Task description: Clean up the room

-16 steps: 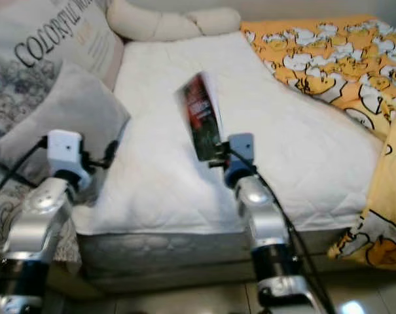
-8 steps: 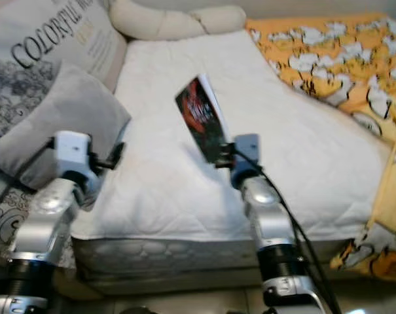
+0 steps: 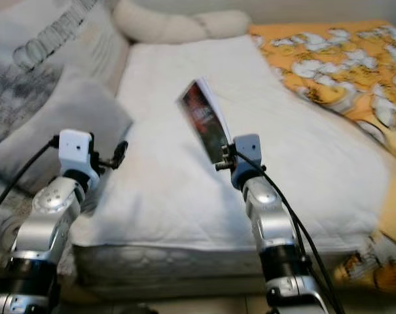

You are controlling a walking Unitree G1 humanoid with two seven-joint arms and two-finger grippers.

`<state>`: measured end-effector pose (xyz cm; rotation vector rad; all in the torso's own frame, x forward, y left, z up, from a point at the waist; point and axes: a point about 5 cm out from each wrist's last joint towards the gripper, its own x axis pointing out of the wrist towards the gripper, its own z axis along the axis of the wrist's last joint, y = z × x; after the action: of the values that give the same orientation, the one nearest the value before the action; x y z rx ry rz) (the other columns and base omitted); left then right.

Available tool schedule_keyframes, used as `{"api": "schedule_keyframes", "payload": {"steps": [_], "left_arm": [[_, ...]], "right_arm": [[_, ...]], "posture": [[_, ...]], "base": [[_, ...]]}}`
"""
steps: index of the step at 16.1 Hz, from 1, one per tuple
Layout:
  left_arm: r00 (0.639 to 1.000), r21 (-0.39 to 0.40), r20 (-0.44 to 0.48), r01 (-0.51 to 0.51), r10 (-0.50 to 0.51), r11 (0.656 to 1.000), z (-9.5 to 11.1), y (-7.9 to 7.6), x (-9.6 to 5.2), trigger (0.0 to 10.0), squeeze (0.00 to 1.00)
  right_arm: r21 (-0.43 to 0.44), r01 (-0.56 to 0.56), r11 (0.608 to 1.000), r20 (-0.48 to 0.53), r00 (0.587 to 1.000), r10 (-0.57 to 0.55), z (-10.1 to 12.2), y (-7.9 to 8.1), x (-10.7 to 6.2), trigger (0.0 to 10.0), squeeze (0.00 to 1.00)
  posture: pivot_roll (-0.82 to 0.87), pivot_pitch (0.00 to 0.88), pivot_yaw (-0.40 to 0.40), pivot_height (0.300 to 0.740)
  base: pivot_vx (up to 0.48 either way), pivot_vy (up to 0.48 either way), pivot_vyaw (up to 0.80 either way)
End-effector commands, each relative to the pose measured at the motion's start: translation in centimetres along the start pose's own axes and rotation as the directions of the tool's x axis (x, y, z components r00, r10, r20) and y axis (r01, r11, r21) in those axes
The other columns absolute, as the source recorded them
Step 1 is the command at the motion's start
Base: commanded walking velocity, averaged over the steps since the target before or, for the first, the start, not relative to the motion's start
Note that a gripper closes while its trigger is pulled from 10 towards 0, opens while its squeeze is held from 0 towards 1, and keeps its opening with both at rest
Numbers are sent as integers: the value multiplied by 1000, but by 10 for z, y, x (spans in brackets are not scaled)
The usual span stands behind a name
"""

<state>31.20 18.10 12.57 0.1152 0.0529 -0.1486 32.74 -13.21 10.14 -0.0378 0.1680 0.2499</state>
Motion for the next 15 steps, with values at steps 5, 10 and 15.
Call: {"api": "schedule_keyframes", "payload": {"steps": [5, 10, 15], "left_arm": [[1000, 8, 5, -28, 28, 1000, 2, 9, -1, 10000, 0], [1000, 9, 5, -26, 26, 1000, 1, 10, -2, 10000, 0], [1000, 13, 5, -22, 22, 1000, 1, 10, -3, 10000, 0]], "right_arm": [[16, -24, 1000, 78, 997, 23, 17, 9, 4, 10000, 0], [10, -32, 999, 77, 997, 31, 16, 11, 4, 10000, 0], [10, -35, 999, 77, 996, 34, 15, 12, 4, 10000, 0]], "posture": [[-20, 0, 61, 740], [-20, 0, 61, 740], [-19, 0, 60, 740]], "base": [[281, 0, 291], [283, 0, 0], [282, 0, 0]]}}
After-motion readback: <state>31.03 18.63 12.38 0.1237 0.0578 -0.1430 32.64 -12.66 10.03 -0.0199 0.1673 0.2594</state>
